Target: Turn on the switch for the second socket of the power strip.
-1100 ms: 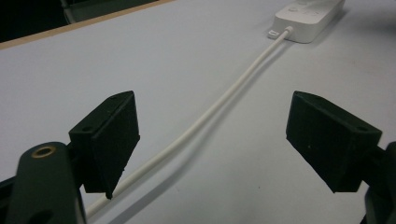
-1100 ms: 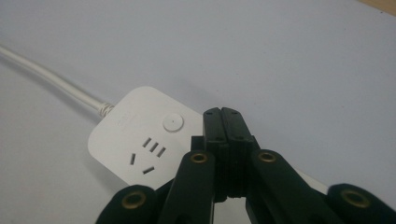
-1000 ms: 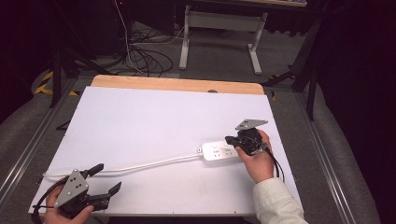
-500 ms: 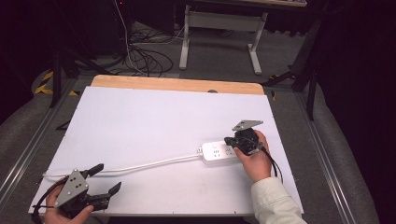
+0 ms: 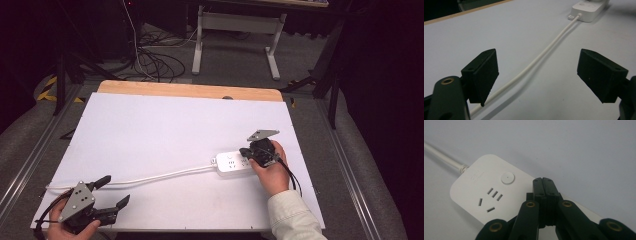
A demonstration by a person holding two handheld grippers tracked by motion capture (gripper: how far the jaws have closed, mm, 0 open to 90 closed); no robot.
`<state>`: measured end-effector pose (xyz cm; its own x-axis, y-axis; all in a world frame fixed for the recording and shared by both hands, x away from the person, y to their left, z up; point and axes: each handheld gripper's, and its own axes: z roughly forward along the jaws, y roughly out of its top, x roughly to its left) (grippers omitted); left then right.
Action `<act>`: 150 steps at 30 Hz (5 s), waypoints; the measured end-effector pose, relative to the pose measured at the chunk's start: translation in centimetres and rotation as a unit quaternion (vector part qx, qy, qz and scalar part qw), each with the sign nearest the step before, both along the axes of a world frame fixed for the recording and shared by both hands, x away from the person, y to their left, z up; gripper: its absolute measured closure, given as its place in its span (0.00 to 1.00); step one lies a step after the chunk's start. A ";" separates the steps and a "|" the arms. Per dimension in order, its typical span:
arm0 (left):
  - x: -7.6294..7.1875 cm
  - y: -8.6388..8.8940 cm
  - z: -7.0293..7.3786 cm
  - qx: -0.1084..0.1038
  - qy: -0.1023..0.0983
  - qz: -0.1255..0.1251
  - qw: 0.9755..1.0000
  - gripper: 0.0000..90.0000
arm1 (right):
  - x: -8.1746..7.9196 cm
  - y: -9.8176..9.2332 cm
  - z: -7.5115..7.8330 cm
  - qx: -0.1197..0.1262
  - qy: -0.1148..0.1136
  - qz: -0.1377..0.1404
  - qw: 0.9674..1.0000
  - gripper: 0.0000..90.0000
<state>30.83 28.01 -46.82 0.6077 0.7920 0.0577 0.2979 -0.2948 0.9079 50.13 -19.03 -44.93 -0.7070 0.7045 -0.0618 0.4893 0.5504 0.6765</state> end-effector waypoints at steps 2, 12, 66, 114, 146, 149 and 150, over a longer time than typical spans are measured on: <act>0.0 0.0 0.0 0.000 -0.001 0.001 1.000 0.20 | -0.1 0.1 -0.1 -0.002 -0.006 0.001 1.000 1.00; 0.0 0.0 0.0 0.001 -0.002 0.000 1.000 0.20 | -0.4 0.3 -0.2 -0.008 -0.014 -0.008 1.000 1.00; 0.0 -0.3 0.0 0.003 -0.001 -0.004 1.000 0.20 | -0.4 0.7 -0.4 -0.013 -0.001 -0.027 1.000 1.00; 0.2 -0.3 0.1 0.000 -0.003 -0.004 1.000 0.20 | -4.1 -1.4 4.4 0.066 -0.067 0.002 0.996 0.94; 0.0 -0.3 0.2 -0.001 -0.005 -0.003 1.000 0.20 | -9.8 -5.3 4.2 0.179 -0.047 -0.019 0.983 0.25; 0.0 -0.3 0.2 -0.001 -0.004 -0.003 1.000 0.20 | -10.1 -5.7 3.9 0.182 -0.049 -0.008 0.982 0.22; 0.0 -0.3 0.2 0.000 -0.005 -0.004 1.000 0.20 | -10.2 -5.9 3.8 0.182 -0.050 -0.001 0.982 0.21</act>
